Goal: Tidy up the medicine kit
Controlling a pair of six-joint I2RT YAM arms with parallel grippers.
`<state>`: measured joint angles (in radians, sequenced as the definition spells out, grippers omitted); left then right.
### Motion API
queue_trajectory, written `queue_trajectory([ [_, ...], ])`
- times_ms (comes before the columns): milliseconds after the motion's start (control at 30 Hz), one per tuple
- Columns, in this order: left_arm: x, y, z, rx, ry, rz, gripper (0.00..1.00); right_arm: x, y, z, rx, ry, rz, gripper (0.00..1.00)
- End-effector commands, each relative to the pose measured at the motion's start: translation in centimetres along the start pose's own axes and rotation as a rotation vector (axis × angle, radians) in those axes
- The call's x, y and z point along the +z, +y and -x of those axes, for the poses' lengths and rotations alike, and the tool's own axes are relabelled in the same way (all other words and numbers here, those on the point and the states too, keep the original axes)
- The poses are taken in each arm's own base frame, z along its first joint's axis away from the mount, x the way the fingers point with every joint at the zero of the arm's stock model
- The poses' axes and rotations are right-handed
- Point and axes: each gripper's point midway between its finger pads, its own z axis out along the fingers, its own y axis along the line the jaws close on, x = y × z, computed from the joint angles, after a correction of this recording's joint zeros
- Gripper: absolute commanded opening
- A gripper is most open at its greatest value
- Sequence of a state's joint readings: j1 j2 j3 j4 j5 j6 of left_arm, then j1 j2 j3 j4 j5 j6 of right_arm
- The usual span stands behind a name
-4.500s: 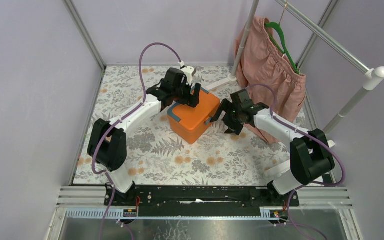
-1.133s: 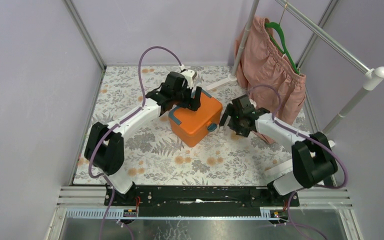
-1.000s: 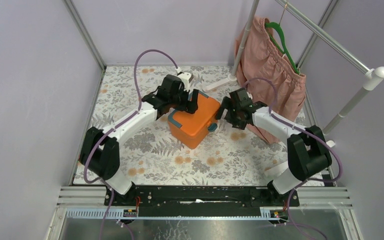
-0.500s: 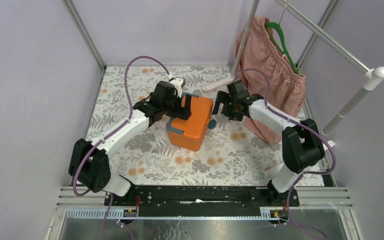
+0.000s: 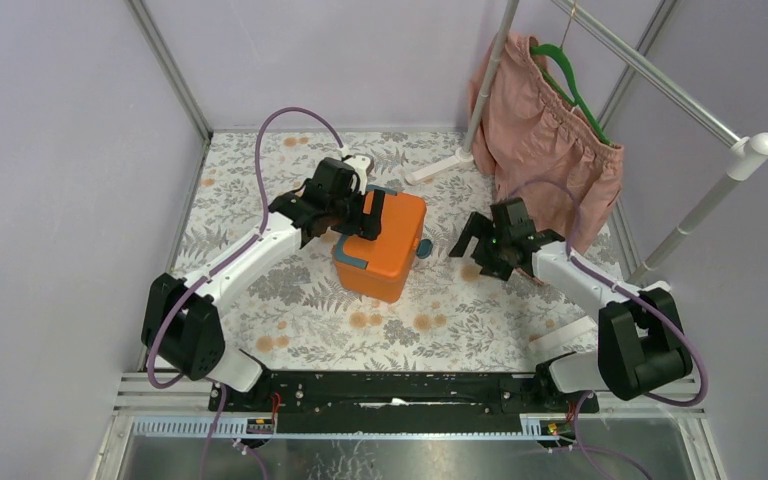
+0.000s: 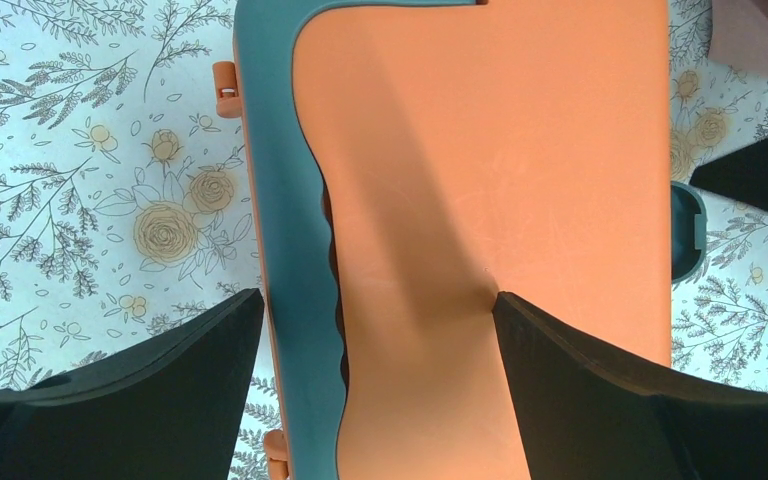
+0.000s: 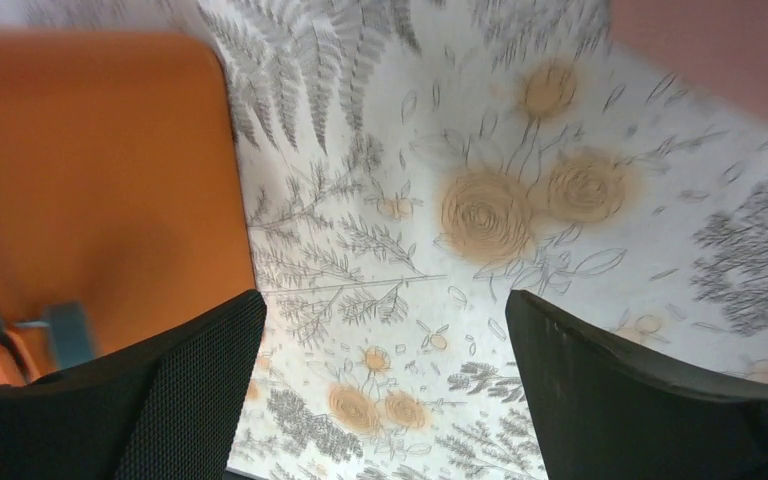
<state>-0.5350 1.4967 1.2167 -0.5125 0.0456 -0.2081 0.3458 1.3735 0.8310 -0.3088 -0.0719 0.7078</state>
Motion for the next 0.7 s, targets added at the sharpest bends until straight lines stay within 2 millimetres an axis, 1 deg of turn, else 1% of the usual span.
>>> queue_trajectory([
  [0, 0.8, 0.6, -3.8, 0.034, 0.122, 0.009, 0.93, -0.3, 3.9, -2.3, 0.087, 0.089, 0.255, 1.00],
  [100, 1.0, 0.7, -4.5, 0.033, 0.136, 0.008, 0.93, -0.3, 5.3, -2.8, 0.117, 0.124, 0.340, 1.00],
  [167, 1.0, 0.7, -4.6, 0.031, 0.137, 0.007, 0.93, -0.6, 6.8, -2.2, 0.120, 0.110, 0.422, 1.00],
  [267, 0.9, 0.7, -4.5, 0.033, 0.134, 0.008, 0.93, -1.1, 8.2, -2.1, 0.118, 0.128, 0.495, 1.00],
  [400, 0.9, 0.7, -4.4, 0.033, 0.131, 0.006, 0.93, -1.0, 9.1, -2.0, 0.120, 0.151, 0.529, 1.00],
  [667, 0.9, 0.5, -4.3, 0.029, 0.131, -0.001, 0.93, -0.9, 10.0, -1.6, 0.128, 0.159, 0.562, 1.00],
])
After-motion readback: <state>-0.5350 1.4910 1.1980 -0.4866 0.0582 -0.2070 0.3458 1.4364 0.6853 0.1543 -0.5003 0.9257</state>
